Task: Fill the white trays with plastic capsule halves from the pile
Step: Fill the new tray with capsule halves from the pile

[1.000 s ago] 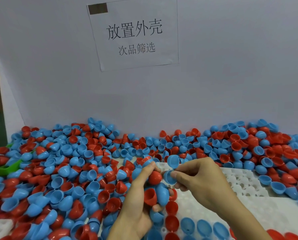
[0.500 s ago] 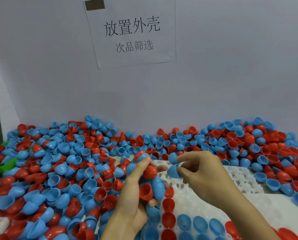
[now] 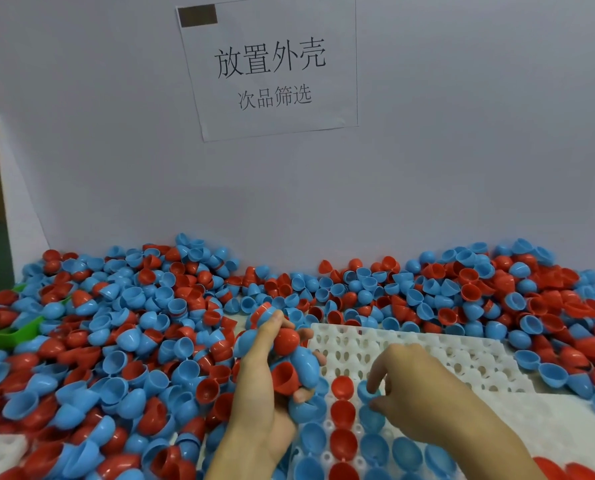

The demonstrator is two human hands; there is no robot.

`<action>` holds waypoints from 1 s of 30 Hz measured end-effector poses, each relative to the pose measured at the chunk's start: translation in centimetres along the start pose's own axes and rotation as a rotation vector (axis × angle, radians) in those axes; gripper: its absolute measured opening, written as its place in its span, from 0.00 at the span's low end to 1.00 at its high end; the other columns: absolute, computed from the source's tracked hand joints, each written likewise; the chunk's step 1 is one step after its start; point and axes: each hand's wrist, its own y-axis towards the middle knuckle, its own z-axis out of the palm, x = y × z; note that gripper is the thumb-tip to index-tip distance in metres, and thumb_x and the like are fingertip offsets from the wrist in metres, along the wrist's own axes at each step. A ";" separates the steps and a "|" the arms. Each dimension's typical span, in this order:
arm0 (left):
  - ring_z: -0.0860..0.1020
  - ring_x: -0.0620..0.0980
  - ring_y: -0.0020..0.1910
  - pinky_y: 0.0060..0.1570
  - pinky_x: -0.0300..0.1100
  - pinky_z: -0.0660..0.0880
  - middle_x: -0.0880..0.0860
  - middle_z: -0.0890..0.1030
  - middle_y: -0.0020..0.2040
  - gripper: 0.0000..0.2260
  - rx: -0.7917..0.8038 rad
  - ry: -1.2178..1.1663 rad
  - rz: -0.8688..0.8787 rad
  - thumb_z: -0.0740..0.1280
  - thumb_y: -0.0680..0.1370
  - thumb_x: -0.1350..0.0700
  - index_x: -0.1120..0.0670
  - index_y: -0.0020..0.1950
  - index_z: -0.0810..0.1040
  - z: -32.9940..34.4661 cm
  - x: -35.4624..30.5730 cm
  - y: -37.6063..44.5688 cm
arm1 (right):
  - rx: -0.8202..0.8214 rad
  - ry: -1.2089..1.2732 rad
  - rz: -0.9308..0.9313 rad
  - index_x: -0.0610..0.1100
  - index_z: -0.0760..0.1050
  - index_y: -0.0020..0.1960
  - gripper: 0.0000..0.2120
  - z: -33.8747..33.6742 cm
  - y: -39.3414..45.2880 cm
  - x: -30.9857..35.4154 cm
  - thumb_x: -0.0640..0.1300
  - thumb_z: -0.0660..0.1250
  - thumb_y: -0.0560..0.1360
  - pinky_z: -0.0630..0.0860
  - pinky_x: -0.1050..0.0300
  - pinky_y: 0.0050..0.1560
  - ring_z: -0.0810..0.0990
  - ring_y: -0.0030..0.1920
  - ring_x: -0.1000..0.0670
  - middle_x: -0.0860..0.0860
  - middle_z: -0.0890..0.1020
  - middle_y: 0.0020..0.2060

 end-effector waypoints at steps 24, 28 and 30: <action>0.80 0.52 0.31 0.28 0.42 0.77 0.55 0.81 0.34 0.16 -0.311 0.186 -0.012 0.74 0.74 0.45 0.58 0.41 0.79 4.5 0.5 1.2 | -0.171 0.635 -0.307 0.60 0.76 0.52 0.05 -1.5 -0.4 1.6 0.57 0.68 0.76 0.79 0.65 0.40 0.83 0.40 0.61 0.56 0.82 0.42; 0.85 0.55 0.33 0.29 0.46 0.81 0.56 0.85 0.35 0.15 -0.373 0.171 0.032 0.75 0.74 0.47 0.60 0.43 0.80 4.9 1.7 1.0 | -0.148 0.663 -0.347 0.63 0.78 0.52 0.08 -1.8 -0.8 1.8 0.59 0.70 0.74 0.76 0.69 0.37 0.81 0.42 0.64 0.59 0.78 0.45; 0.86 0.55 0.33 0.28 0.47 0.81 0.57 0.86 0.39 0.15 -0.365 0.152 0.026 0.75 0.74 0.47 0.58 0.47 0.80 4.7 2.1 0.9 | -0.139 0.620 -0.372 0.63 0.79 0.53 0.10 -1.8 -0.8 1.7 0.60 0.71 0.73 0.77 0.68 0.40 0.80 0.44 0.62 0.60 0.78 0.45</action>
